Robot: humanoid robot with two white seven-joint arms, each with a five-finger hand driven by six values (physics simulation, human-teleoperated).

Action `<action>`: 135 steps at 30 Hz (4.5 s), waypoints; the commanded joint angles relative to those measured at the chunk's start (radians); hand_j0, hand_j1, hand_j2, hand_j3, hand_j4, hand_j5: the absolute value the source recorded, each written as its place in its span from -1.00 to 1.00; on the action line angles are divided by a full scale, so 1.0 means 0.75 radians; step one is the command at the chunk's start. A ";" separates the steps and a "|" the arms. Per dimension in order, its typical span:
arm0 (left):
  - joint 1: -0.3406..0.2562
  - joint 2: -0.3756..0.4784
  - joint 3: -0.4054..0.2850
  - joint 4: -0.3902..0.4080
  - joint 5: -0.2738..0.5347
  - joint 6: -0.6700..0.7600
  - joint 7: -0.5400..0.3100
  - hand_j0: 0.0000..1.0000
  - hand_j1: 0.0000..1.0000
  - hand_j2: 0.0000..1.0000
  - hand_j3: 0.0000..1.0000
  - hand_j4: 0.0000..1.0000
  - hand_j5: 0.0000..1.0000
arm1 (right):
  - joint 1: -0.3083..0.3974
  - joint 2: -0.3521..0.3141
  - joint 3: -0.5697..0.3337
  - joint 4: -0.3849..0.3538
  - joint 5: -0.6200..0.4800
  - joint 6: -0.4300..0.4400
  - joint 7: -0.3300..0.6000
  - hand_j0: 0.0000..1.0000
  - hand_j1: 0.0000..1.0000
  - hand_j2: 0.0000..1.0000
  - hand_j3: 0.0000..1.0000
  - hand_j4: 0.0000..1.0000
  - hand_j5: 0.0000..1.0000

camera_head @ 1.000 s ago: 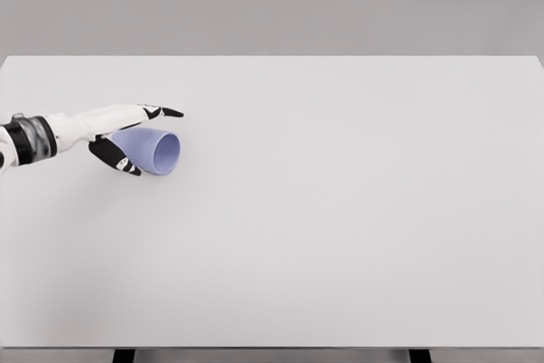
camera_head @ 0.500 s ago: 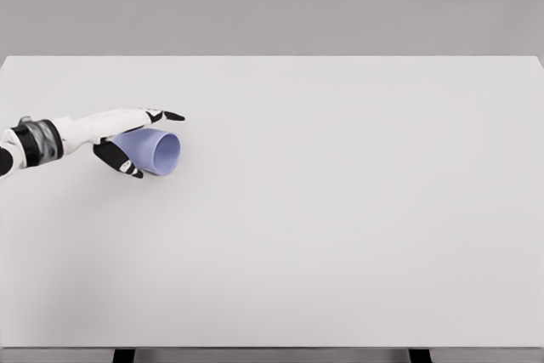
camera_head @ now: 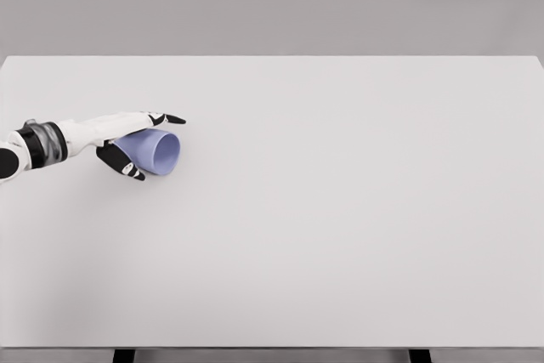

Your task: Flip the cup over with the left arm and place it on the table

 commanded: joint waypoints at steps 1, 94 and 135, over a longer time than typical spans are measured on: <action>0.000 0.001 -0.007 0.001 0.004 0.011 0.000 1.00 1.00 1.00 1.00 1.00 1.00 | 0.000 0.000 0.000 0.000 -0.001 0.000 0.000 1.00 1.00 1.00 1.00 1.00 1.00; 0.374 -0.259 0.472 -0.013 0.804 -0.122 0.029 0.62 0.62 0.62 0.62 0.62 0.62 | 0.000 0.000 0.000 0.000 -0.001 0.000 0.000 1.00 1.00 1.00 1.00 1.00 1.00; 0.487 -0.325 0.576 -0.013 0.798 -0.120 0.029 1.00 1.00 1.00 1.00 1.00 1.00 | 0.000 0.000 0.000 0.000 -0.001 0.000 0.000 1.00 1.00 1.00 1.00 1.00 1.00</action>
